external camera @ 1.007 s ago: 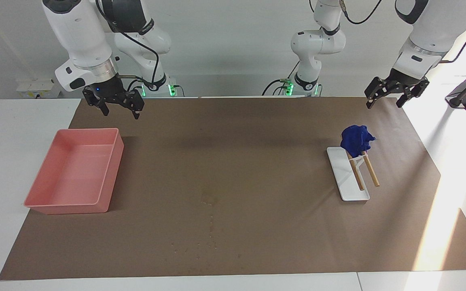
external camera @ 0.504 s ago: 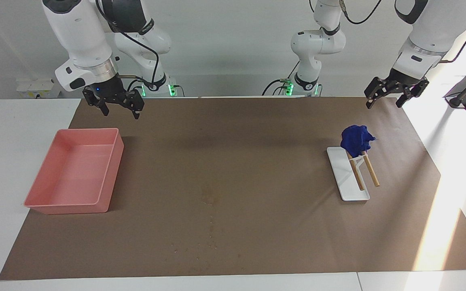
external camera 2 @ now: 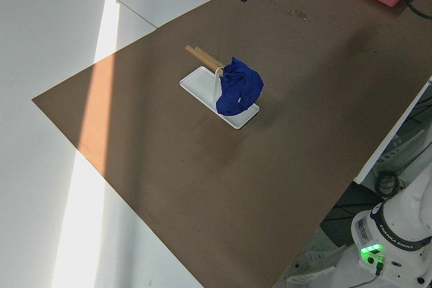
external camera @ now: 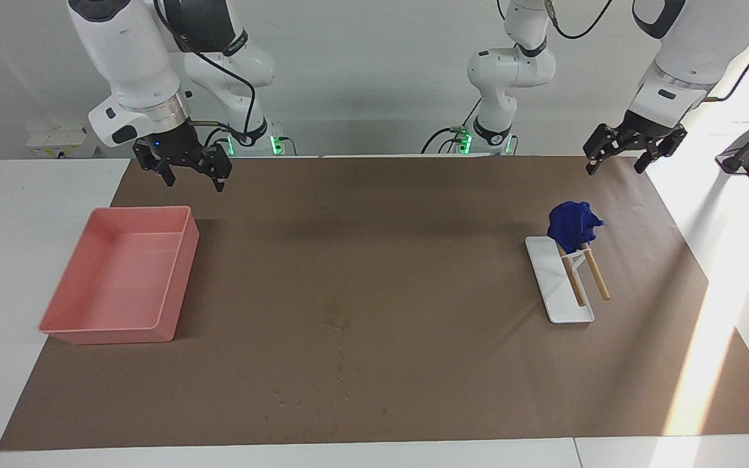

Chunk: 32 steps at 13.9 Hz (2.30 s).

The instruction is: Wipe water with towel using both arms

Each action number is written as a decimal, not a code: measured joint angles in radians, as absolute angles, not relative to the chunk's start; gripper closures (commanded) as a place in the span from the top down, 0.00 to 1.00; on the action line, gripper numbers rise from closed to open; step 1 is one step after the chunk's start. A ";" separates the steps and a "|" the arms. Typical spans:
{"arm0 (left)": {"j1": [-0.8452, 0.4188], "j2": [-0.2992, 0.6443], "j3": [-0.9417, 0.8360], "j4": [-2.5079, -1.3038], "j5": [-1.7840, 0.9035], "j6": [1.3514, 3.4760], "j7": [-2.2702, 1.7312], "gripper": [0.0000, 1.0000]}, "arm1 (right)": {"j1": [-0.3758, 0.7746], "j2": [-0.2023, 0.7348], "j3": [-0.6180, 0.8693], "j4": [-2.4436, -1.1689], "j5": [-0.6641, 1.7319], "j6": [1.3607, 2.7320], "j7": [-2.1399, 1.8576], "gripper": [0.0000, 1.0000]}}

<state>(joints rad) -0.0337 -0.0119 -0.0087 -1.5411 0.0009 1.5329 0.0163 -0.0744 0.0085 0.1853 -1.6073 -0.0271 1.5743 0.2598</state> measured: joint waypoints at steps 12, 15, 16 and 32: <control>0.048 -0.049 0.022 -1.628 -0.001 1.578 -0.315 1.00 | -0.074 0.008 0.185 -1.607 -0.027 1.574 0.260 1.00; 0.048 -0.108 0.016 -1.787 -0.001 1.737 -0.571 1.00 | -0.074 0.008 0.185 -1.607 -0.027 1.574 0.260 1.00; 0.048 -0.129 0.014 -1.837 -0.001 1.779 -0.628 1.00 | -0.074 0.008 0.185 -1.607 -0.027 1.574 0.260 1.00; 0.049 -0.185 0.016 -2.240 -0.001 2.199 -0.771 1.00 | -0.074 0.009 0.185 -1.607 -0.027 1.574 0.260 1.00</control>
<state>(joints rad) 0.0488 -0.1845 0.0163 -2.2404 -0.0009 2.1994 -0.7706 -0.0744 0.0085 0.1853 -1.6073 -0.0271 1.5743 0.2598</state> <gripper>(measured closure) 0.000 0.000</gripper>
